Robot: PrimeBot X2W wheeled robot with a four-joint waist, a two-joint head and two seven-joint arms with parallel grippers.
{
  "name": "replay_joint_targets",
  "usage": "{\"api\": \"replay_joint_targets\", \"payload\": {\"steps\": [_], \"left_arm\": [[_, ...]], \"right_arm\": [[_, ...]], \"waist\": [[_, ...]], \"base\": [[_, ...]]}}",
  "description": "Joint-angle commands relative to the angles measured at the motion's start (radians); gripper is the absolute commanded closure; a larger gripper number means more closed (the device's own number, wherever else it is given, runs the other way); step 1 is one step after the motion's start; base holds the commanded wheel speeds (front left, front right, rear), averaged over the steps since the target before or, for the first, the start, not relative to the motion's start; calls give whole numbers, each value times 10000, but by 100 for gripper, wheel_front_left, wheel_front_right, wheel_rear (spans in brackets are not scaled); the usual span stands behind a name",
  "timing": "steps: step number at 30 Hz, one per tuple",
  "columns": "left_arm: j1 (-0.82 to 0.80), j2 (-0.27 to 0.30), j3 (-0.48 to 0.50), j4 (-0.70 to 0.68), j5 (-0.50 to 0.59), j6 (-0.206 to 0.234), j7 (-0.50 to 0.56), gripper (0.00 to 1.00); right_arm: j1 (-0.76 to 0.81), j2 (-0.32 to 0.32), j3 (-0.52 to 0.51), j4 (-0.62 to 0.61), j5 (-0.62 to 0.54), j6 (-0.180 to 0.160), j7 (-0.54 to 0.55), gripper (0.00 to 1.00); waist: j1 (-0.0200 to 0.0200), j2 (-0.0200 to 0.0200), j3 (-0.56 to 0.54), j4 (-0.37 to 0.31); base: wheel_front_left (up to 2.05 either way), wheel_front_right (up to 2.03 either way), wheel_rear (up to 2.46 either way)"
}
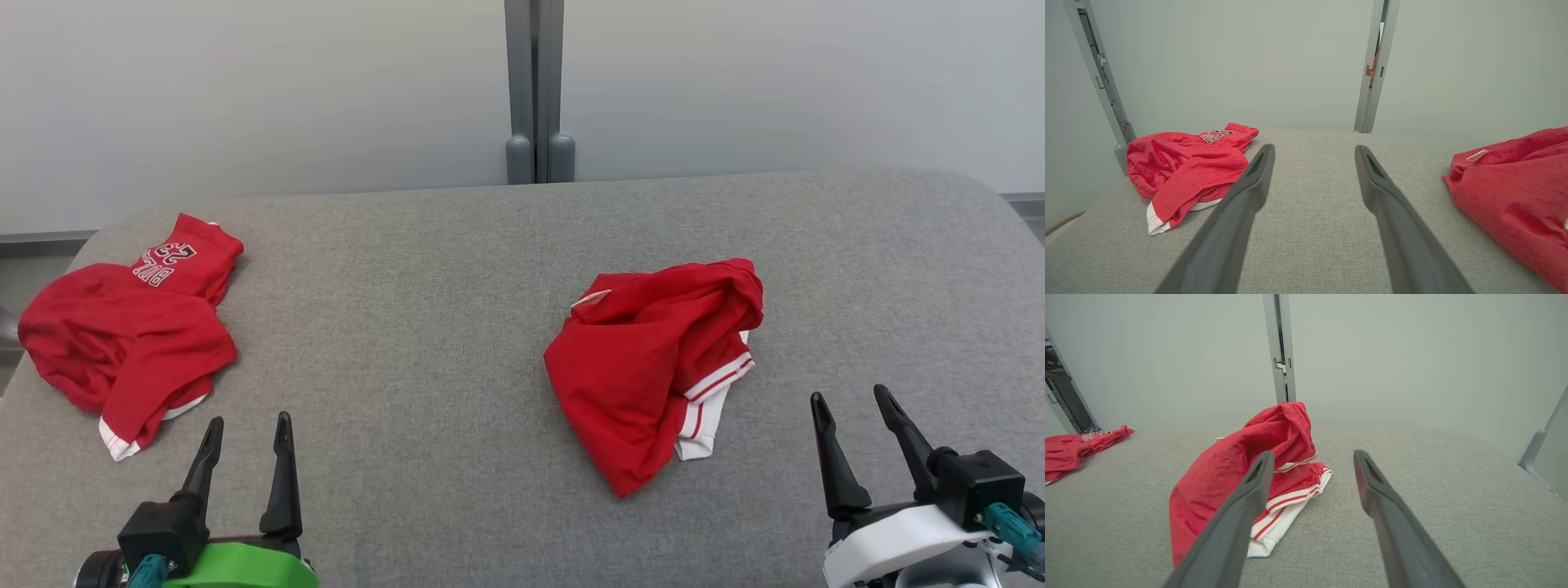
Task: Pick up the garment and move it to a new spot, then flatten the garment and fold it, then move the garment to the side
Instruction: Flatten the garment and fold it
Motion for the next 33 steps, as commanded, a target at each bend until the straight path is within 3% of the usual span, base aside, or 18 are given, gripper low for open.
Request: {"api": "replay_joint_targets", "payload": {"steps": [1,33], "left_arm": [[-156,30,34,-29,-77,28,64,0],[59,318,-28,-254,-296,307,227,0]], "right_arm": [[148,43,-50,-61,-85,-12,36,0],[15,-21,-115,177,-24,-12,24,0]], "waist": [[0,0,-4,0],[0,0,-24,21]], "base": [[0,0,0],[0,0,0]]}}
